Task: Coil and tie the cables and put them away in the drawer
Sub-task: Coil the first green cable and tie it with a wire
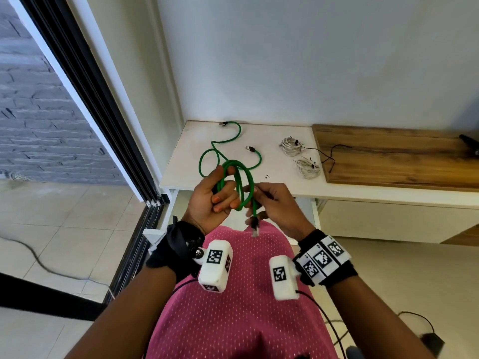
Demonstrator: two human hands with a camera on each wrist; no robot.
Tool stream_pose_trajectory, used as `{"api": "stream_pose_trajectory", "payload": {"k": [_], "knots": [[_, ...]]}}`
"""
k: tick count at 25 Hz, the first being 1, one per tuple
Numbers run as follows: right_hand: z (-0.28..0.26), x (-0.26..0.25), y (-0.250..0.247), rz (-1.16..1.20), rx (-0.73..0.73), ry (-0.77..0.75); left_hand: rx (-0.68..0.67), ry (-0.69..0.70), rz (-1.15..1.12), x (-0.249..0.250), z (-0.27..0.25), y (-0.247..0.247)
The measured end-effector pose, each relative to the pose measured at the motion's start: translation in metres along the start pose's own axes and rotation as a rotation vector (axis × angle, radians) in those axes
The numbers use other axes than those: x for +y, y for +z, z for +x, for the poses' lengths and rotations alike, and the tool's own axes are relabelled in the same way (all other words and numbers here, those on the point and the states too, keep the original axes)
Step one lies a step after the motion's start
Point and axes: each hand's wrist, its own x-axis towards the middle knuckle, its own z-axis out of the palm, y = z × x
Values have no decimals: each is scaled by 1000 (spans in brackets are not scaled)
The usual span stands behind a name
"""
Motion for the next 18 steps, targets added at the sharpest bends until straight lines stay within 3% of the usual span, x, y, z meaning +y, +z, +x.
{"api": "stream_pose_trajectory", "payload": {"k": [5,7,13,18], "knots": [[3,-6,10,330,36,130,32,34,-115,-4,-3,-8],[5,-6,10,372,33,110,48,36,-95,-7,-4,-9],[12,-1,-5,256,266,-22,207,-18,300,-28,-9,-14],[10,6,-4,37,167,-45,141,-51,152,-27,-7,-2]]}}
